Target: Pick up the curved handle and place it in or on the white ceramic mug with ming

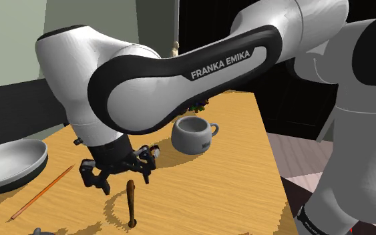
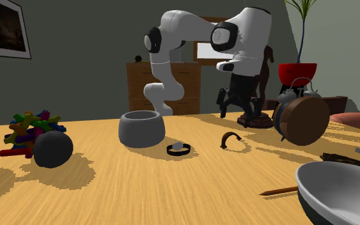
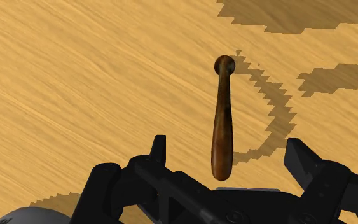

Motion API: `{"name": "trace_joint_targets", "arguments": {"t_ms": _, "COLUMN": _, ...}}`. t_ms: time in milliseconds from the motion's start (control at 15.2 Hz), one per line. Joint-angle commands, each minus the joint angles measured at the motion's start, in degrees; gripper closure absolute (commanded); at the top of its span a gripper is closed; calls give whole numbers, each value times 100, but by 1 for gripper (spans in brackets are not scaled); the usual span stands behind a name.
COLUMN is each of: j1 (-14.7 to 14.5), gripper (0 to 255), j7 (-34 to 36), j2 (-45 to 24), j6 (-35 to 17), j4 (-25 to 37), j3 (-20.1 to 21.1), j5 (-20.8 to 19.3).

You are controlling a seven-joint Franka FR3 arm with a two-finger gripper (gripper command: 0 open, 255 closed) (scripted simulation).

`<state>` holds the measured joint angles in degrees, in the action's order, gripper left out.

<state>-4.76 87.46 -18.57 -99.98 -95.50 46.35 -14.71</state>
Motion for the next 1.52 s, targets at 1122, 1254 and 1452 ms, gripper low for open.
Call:
{"name": "trace_joint_targets", "arguments": {"t_ms": 1122, "j1": -1, "gripper": 255, "j7": 135, "j2": -149, "j6": -533, "j4": -437, "j3": -74, "j5": -135}}
{"name": "trace_joint_targets", "arguments": {"t_ms": 1254, "j1": -1, "gripper": 255, "j7": 135, "j2": -149, "j6": -533, "j4": -437, "j3": -74, "j5": -135}}
{"name": "trace_joint_targets", "arguments": {"t_ms": 1452, "j1": -2, "gripper": 255, "j7": 135, "j2": -150, "j6": -532, "j4": -436, "j3": -74, "j5": -135}}
